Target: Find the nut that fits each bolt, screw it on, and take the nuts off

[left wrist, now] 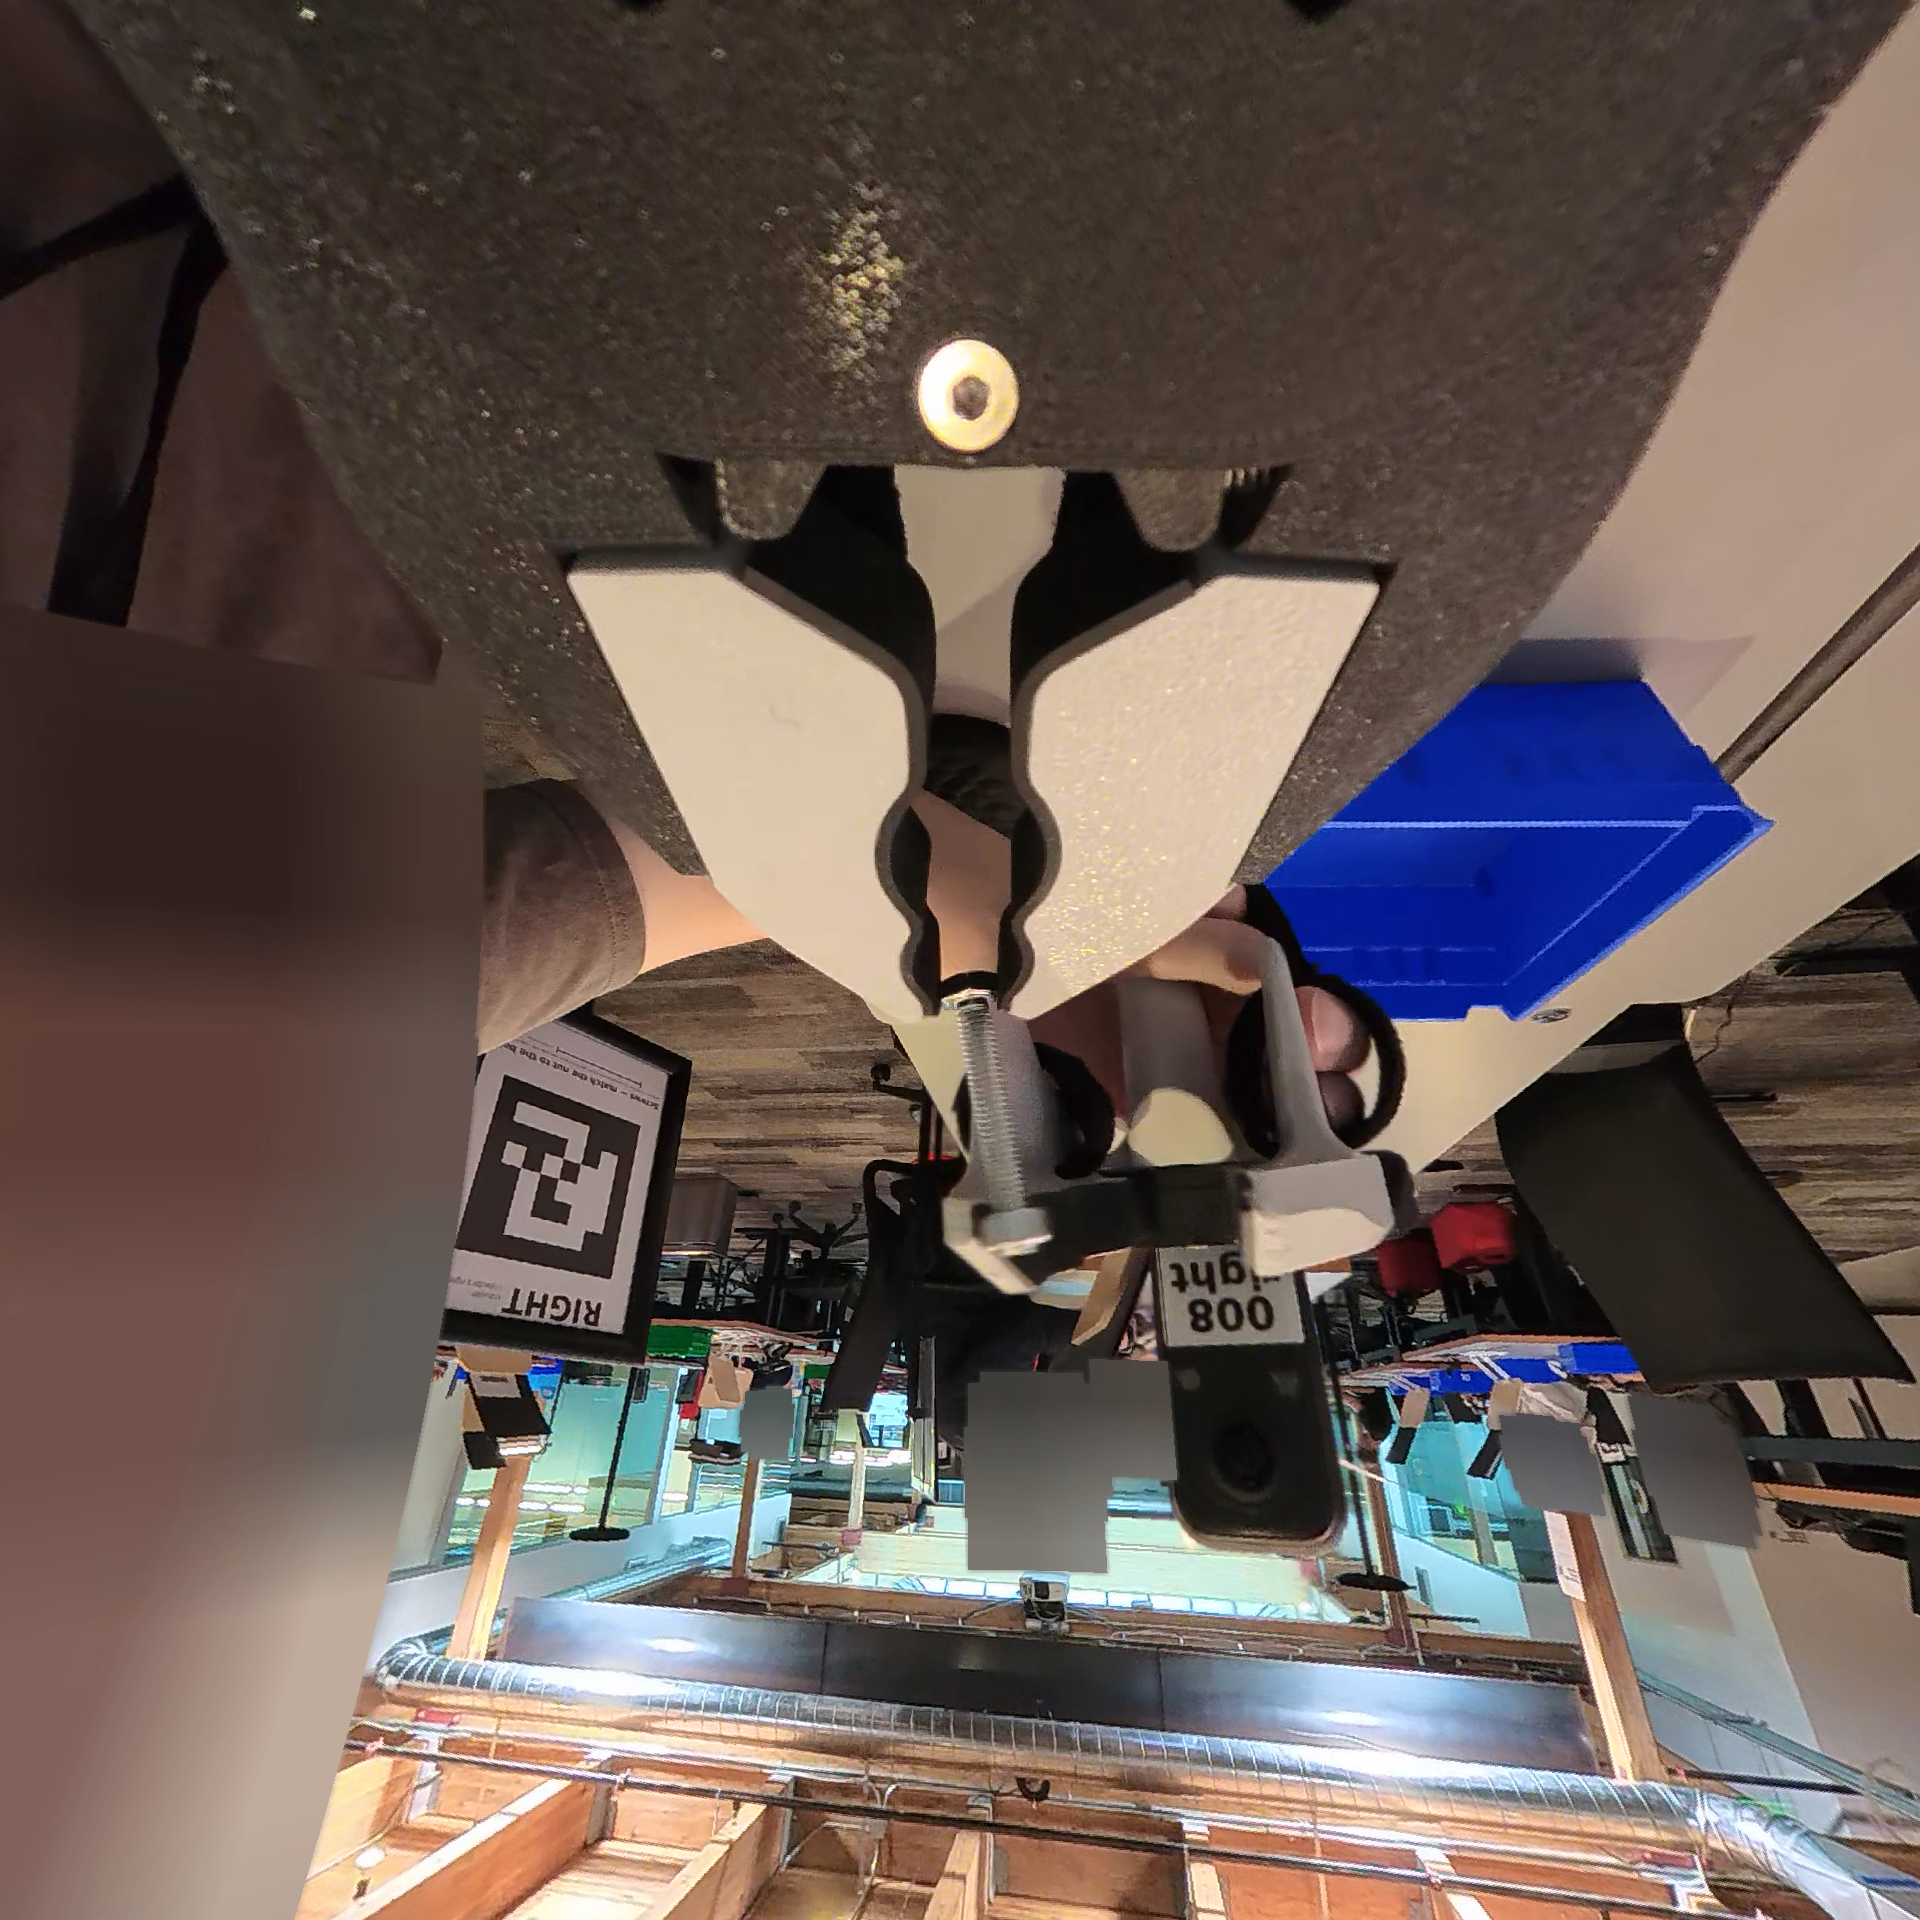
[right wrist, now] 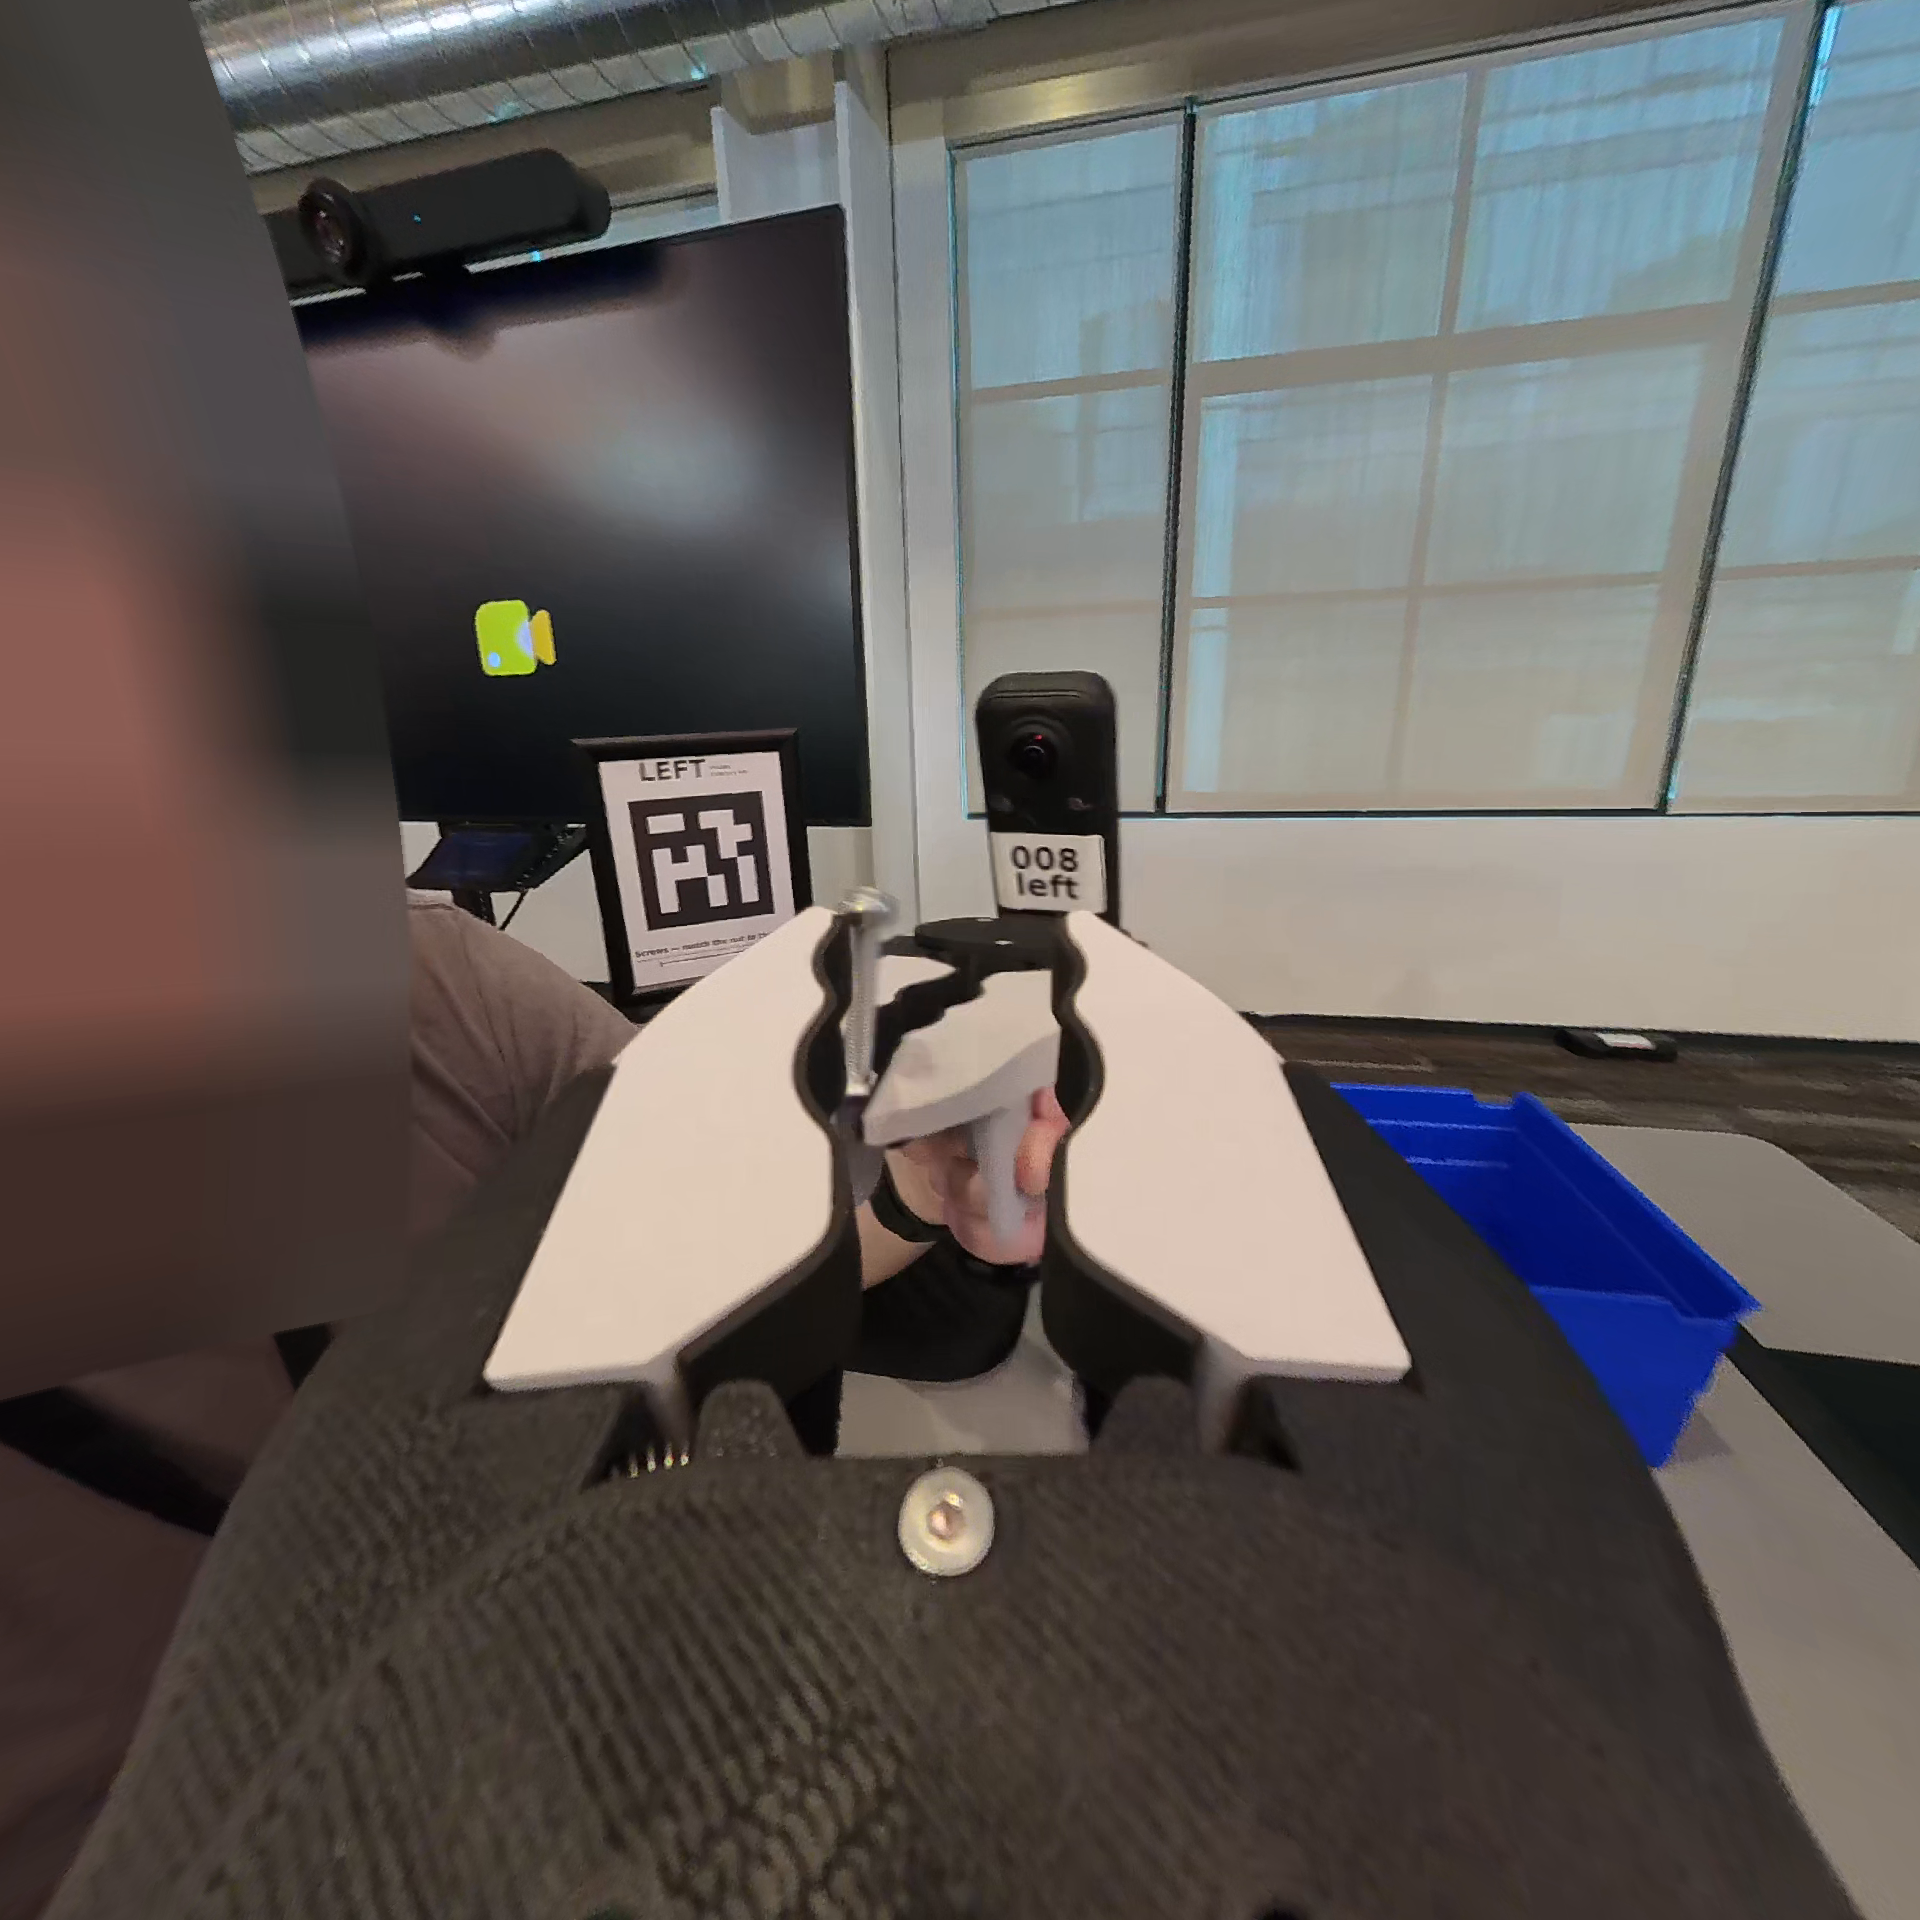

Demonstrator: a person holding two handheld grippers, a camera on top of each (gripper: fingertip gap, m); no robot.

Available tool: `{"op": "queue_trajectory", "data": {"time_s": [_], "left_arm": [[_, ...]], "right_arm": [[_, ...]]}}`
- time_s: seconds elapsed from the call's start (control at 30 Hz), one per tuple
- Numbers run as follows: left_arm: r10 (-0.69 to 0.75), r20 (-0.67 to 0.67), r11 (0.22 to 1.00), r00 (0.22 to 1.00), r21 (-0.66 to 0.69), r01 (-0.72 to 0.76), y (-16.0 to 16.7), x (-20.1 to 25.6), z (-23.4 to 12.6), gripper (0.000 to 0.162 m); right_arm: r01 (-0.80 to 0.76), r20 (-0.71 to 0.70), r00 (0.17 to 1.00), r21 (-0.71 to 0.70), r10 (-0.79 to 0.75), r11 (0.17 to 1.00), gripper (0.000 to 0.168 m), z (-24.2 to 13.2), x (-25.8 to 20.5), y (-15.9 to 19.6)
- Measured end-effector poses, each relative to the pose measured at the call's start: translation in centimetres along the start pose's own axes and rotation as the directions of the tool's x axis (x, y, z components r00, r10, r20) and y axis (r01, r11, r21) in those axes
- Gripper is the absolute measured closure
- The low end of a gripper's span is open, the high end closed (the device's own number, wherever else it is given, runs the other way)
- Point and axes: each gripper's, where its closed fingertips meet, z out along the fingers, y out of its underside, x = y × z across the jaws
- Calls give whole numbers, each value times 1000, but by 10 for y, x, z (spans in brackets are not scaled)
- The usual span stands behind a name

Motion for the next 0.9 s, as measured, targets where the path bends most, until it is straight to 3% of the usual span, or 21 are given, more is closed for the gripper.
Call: {"op": "queue_trajectory", "data": {"time_s": [0.2, 0.47, 0.73, 0.9], "left_arm": [[-16, 2, 1000, 1000, 13, 16, -2, -2, -2, 152], [-5, -17, 1000, 1000, -9, 4, 2, 3, 3, 152], [-17, -12, 1000, 1000, 5, 17, -1, 1, 0, 152], [-15, -14, 1000, 1000, -9, 15, 3, 1, 3, 152]], "right_arm": [[5, -11, 1000, 36, -5, 999, 131, -6, 2, -8], [41, 3, 999, -25, -41, 999, 131, 9, -8, 4], [42, 15, 999, 46, -42, 998, 133, -7, -3, -9], [52, 27, 998, 11, -52, 999, 133, 6, -13, -3]]}}
